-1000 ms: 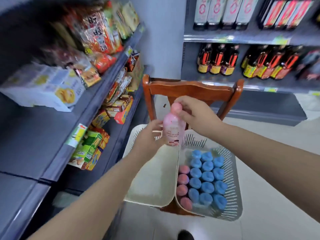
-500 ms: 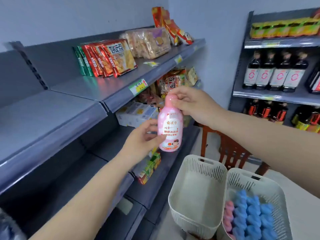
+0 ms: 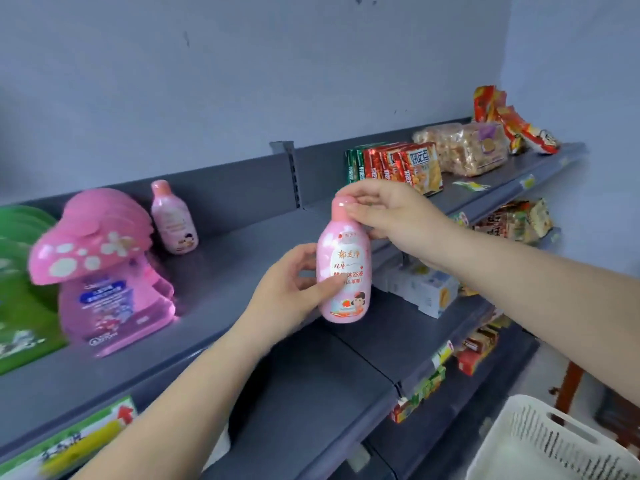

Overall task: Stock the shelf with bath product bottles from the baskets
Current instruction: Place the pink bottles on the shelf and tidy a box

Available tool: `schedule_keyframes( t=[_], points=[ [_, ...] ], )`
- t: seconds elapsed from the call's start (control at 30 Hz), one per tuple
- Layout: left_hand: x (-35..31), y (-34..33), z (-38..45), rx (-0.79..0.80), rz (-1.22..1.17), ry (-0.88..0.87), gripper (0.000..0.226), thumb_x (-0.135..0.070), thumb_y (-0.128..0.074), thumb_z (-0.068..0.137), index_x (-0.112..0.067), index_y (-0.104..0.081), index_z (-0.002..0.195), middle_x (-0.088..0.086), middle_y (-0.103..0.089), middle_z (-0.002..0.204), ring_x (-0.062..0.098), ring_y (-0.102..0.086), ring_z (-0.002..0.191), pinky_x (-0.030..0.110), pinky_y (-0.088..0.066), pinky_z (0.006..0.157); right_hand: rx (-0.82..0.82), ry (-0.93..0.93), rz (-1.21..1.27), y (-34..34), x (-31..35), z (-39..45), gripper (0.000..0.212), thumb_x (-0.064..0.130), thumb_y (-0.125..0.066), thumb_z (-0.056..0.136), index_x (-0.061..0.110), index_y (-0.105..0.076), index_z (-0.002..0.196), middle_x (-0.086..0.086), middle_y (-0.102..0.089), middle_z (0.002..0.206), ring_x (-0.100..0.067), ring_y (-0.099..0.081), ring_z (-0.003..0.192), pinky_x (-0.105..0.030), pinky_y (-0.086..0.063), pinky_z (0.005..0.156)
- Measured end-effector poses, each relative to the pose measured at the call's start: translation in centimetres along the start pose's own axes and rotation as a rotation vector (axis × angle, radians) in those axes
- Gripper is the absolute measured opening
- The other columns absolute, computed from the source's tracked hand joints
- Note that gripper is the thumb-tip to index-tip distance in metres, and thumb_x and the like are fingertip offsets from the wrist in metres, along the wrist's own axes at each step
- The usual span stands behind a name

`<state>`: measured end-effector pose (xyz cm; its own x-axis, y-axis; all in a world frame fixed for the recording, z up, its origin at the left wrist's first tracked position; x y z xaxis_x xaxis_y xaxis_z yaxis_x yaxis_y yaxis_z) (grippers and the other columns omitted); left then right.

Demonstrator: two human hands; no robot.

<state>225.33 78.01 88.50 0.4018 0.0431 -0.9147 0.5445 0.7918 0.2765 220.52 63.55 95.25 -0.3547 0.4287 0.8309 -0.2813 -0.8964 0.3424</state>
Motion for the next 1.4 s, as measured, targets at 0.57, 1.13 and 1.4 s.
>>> schedule_keyframes(
  t=[0.57,1.13,1.4],
  points=[
    [0.4,10.8,2.4,-0.293,-0.029,0.103,0.035,-0.014,-0.067,0.084,-0.012,-0.058,0.118,0.006,-0.068,0.111,0.021,-0.069,0.094,0.034,-0.057,0.079,0.177,0.145,0.165,-8.5,1.0,11.7,0.014,0.016,-0.057,0.092,0.019,-0.063,0.104,0.008,-0.066,0.094,-0.006,-0.064,0.085,-0.028,-0.054,0.076],
    [6.0,15.8,8.1,-1.020,-0.179,0.335,0.044,-0.005,-0.066,0.082,-0.015,-0.052,0.122,0.004,-0.060,0.109,0.022,-0.059,0.096,0.030,-0.048,0.082,0.288,0.214,0.099,-17.2,-2.6,22.9,0.015,0.014,-0.058,0.092,0.016,-0.062,0.106,0.001,-0.065,0.102,-0.014,-0.062,0.098,-0.036,-0.052,0.090],
    [7.4,16.8,8.3,-1.059,-0.020,0.366,0.053,-0.007,-0.061,0.075,-0.018,-0.050,0.126,0.006,-0.058,0.117,0.026,-0.057,0.109,0.040,-0.049,0.094,0.290,0.229,0.072,-19.8,-2.9,24.3,0.018,0.013,-0.056,0.092,0.013,-0.062,0.110,0.005,-0.063,0.095,-0.012,-0.060,0.094,-0.027,-0.050,0.084]
  ],
)
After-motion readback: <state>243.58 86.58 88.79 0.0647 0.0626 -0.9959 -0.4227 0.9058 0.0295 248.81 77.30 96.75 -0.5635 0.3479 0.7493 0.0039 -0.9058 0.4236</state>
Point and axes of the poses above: each hand's wrist, its own z-axis towards the middle knuckle, its own y-axis out of the back of the hand, x = y × z, the point moved 4 cm from there along z, towards the middle knuckle
